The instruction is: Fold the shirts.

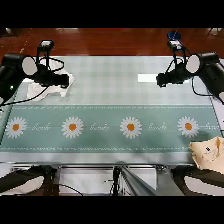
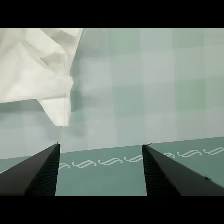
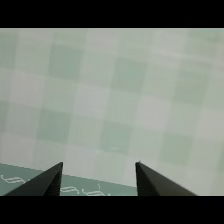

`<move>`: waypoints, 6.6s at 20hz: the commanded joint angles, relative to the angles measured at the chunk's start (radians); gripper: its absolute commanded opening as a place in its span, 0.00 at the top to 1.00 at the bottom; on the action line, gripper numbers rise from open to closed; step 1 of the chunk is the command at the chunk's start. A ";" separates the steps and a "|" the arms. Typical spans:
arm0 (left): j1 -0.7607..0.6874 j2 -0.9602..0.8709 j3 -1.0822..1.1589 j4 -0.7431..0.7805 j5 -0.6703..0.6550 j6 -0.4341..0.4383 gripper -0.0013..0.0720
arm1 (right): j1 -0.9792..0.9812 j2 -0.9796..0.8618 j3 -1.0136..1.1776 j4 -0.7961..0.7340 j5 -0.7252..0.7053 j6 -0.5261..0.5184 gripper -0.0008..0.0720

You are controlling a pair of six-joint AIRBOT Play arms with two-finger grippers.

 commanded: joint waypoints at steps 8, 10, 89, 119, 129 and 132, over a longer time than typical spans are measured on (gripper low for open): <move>0.000 -0.022 0.000 0.000 0.183 0.000 0.16 | 0.000 0.001 0.000 0.001 -0.017 0.000 0.25; -0.001 -0.028 0.000 -0.017 0.192 0.000 0.16 | 0.000 0.001 0.000 0.001 -0.025 0.000 0.25; 0.347 -0.354 0.333 -0.675 -0.501 0.244 0.12 | -0.228 0.095 0.000 -0.003 0.306 -0.204 0.22; 0.066 -0.566 0.197 -0.887 -0.196 0.324 0.95 | -0.377 -0.050 -0.238 0.847 0.347 -0.554 0.15; 0.066 -0.565 0.203 -0.909 -0.210 0.325 0.95 | -0.163 -0.148 -0.378 1.060 0.131 -0.606 0.19; 0.066 -0.563 0.243 -0.914 -0.227 0.348 0.95 | -0.057 -0.174 -0.377 1.074 0.032 -0.594 0.95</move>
